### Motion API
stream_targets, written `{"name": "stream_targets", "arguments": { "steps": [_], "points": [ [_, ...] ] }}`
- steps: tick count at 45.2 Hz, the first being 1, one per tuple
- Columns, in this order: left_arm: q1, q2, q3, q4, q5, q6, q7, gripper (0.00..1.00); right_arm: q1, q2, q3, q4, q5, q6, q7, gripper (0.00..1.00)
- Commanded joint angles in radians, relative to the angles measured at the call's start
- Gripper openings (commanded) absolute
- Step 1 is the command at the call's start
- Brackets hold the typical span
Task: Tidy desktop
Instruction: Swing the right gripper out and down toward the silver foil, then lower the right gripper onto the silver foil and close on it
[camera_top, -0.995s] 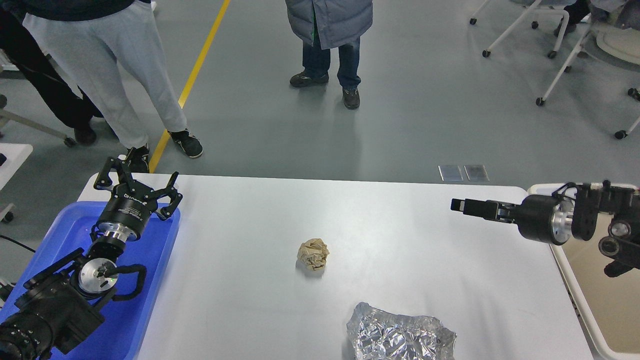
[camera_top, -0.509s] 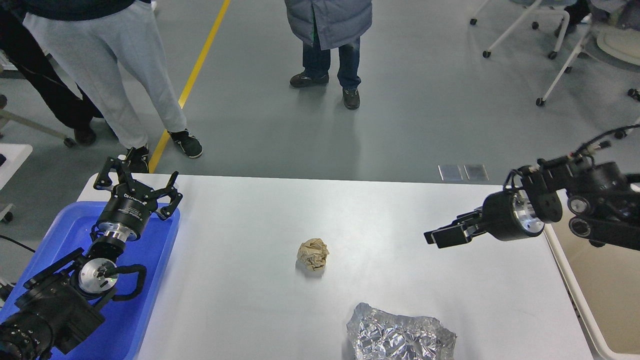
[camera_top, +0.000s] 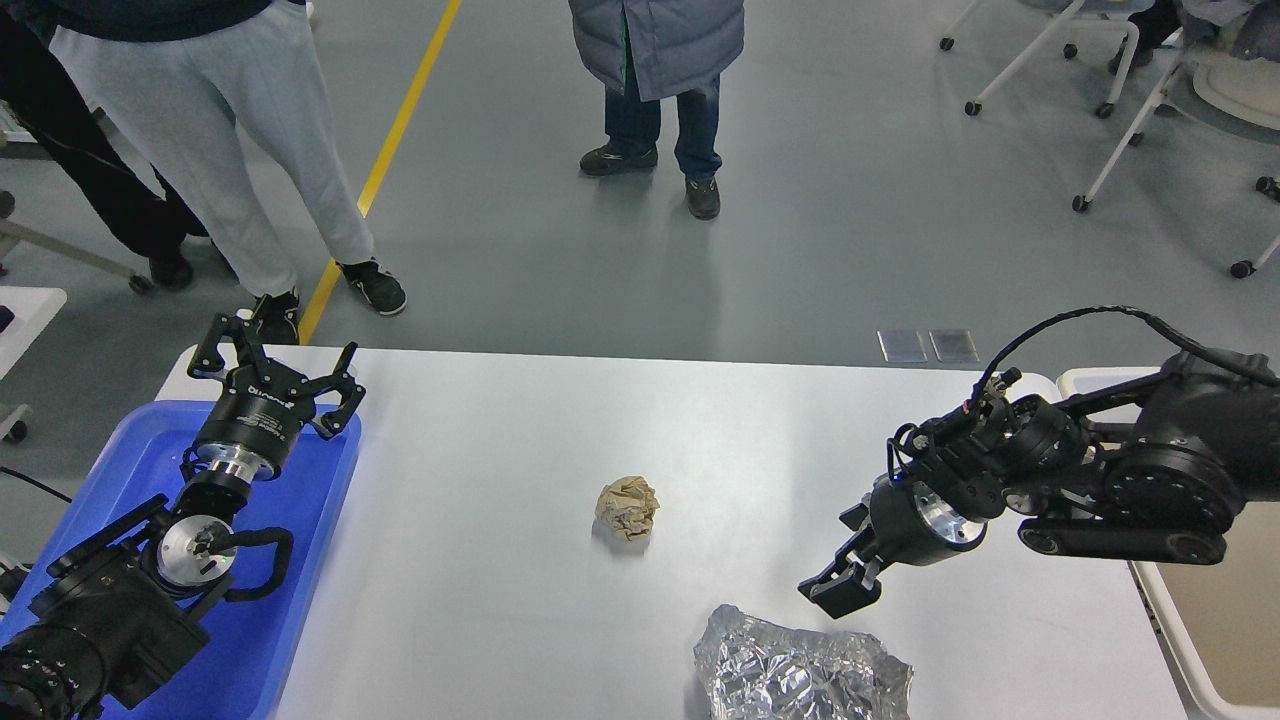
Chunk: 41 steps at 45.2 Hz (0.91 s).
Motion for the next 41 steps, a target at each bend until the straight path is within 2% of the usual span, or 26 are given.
{"name": "stream_targets", "arguments": {
  "steps": [1,6,20,25,27,38,41],
  "points": [
    [0.001,0.0,0.0,0.0,0.0,0.0,-0.008,1.0,-0.075,0.076,-0.078,-0.037,-0.127,-0.104,0.061,0.98],
    [0.001,0.0,0.0,0.0,0.001,0.0,-0.008,1.0,-0.122,0.07,-0.094,-0.049,-0.156,-0.158,0.084,0.98],
    [0.001,0.0,0.0,0.0,0.001,0.0,-0.008,1.0,-0.197,0.067,-0.096,-0.109,-0.161,-0.22,0.085,0.97],
    [0.001,0.0,0.0,0.0,0.001,0.0,-0.008,1.0,-0.211,0.067,-0.094,-0.143,-0.173,-0.228,0.09,0.92],
    [0.001,0.0,0.0,0.0,0.001,0.0,-0.008,1.0,-0.211,0.067,-0.096,-0.15,-0.176,-0.234,0.098,0.87],
    [0.001,0.0,0.0,0.0,0.001,0.0,-0.008,1.0,-0.226,0.049,-0.098,-0.17,-0.182,-0.248,0.113,0.84],
    [0.001,0.0,0.0,0.0,0.001,0.0,-0.008,1.0,-0.241,0.049,-0.098,-0.193,-0.193,-0.25,0.113,0.77]
  ]
}}
